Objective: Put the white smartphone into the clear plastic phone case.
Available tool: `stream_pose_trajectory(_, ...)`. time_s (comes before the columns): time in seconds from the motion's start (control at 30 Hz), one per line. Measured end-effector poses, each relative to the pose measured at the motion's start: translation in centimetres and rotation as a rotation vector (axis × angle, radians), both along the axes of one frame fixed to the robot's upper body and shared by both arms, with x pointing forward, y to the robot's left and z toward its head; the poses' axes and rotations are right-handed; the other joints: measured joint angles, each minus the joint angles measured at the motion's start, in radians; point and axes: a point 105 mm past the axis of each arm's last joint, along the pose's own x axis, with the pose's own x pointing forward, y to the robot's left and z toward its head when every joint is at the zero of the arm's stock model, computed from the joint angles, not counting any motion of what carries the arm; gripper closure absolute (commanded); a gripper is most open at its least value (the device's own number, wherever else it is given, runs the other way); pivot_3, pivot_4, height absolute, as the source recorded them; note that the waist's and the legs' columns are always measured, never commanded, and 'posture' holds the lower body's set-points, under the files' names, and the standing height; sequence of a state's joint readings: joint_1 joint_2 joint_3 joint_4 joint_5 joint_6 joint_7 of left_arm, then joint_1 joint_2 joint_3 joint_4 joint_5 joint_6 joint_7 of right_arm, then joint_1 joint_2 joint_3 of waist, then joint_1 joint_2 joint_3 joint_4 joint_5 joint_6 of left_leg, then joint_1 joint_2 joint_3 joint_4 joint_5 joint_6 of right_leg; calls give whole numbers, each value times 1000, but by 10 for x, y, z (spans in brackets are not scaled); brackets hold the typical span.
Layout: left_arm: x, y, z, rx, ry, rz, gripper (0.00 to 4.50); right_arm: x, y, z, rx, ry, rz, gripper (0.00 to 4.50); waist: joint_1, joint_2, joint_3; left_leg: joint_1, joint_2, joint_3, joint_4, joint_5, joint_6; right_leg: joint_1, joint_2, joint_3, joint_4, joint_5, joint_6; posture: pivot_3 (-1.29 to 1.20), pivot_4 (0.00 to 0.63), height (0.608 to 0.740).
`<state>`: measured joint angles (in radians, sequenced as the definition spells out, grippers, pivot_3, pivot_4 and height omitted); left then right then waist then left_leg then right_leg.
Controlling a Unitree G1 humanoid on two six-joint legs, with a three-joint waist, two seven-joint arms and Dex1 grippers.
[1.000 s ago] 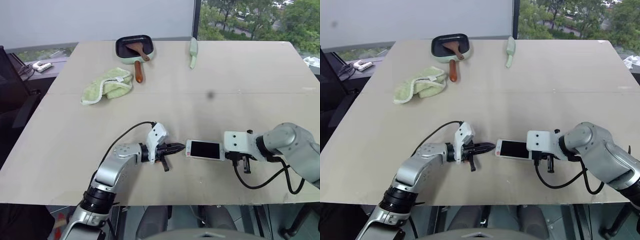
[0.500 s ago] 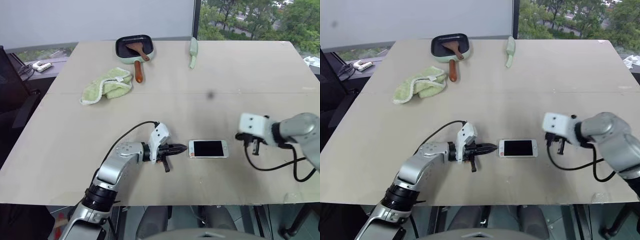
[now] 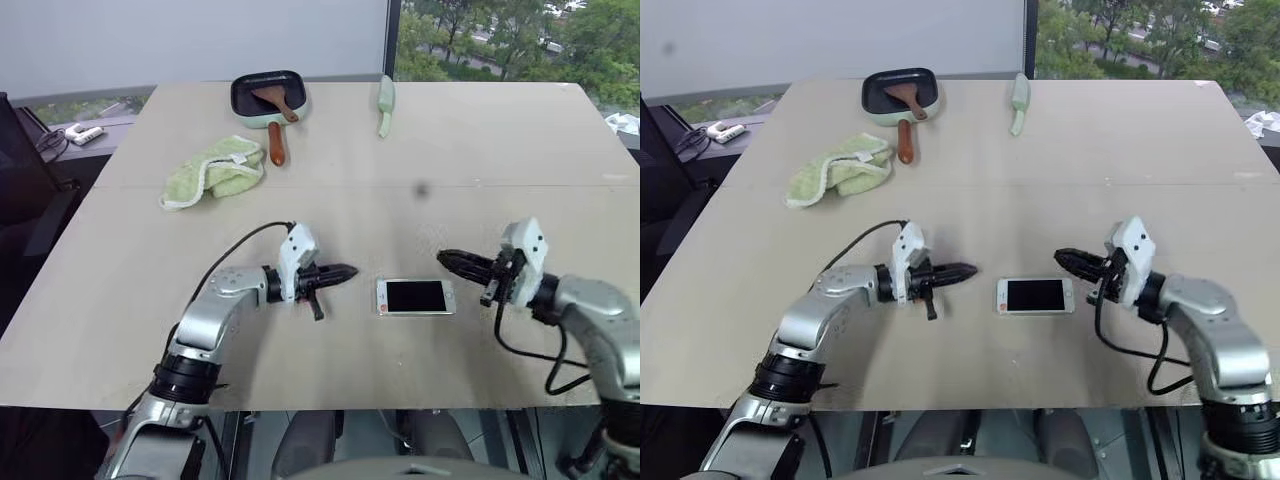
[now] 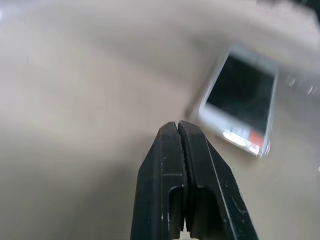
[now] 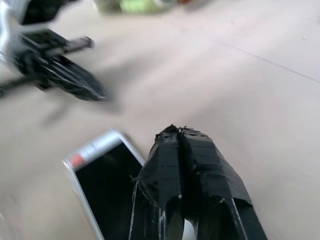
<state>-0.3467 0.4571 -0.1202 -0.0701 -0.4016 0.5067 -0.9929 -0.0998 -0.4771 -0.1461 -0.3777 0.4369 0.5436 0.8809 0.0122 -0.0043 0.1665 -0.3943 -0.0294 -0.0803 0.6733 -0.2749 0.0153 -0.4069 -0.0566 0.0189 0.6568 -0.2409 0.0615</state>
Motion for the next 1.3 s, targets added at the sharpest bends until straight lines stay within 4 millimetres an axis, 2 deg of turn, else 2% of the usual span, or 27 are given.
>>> stream_pose_trajectory(0.13,-10,-13,8,-45,2,-77,4500,-2,0,-9,70,-4,-19,4396,-5,0,0,1,0,1,0,2,-3,0,0,1,0,0,0,0,150,740)
stream_pose_trajectory(0.3,-19,-31,-11,1,44,-122,4500,-12,-4,-32,89,28,6,4396,-11,0,0,2,0,2,0,1,-2,0,1,3,1,0,0,0,150,740)
stream_pose_trajectory(0.4,-20,-35,-15,23,38,-128,4500,-14,-6,-40,87,39,10,4396,-20,0,0,3,0,3,-1,-1,1,0,2,3,2,0,0,0,150,740)
stream_pose_trajectory(0.5,-23,-38,-24,58,46,-129,4500,-16,-8,-59,53,67,7,4396,-26,0,0,4,0,4,-1,-1,1,0,2,5,3,0,0,0,150,740)
stream_pose_trajectory(0.63,-23,-40,-33,111,25,-124,4500,-11,-8,-66,-76,14,35,4396,-28,-2,-3,19,0,5,-3,-1,2,15,2,6,0,-1,0,0,150,740)
stream_pose_trajectory(0.7,-22,-40,-36,122,19,-120,4500,-8,-8,-68,-99,8,29,4396,-27,-5,-5,21,1,5,-3,-1,2,17,3,6,0,-1,0,0,150,740)
stream_pose_trajectory(0.8,-21,-39,-38,146,3,-119,4500,-5,-4,-72,-118,27,16,4396,-26,-8,-9,33,2,4,-5,-1,2,29,3,6,-3,-3,-1,0,150,740)
stream_pose_trajectory(1.07,-20,-38,-44,171,1,-104,4500,-4,-5,-86,-195,152,-11,4396,-21,-21,-32,34,4,3,-5,-1,2,31,3,5,-7,-3,-3,0,150,740)
stream_pose_trajectory(1.3,-19,-37,-45,176,-9,-91,4500,-8,-11,-87,-248,215,-8,4396,-7,-19,-44,33,4,1,-6,-2,3,34,2,1,-14,-4,-3,0,150,740)
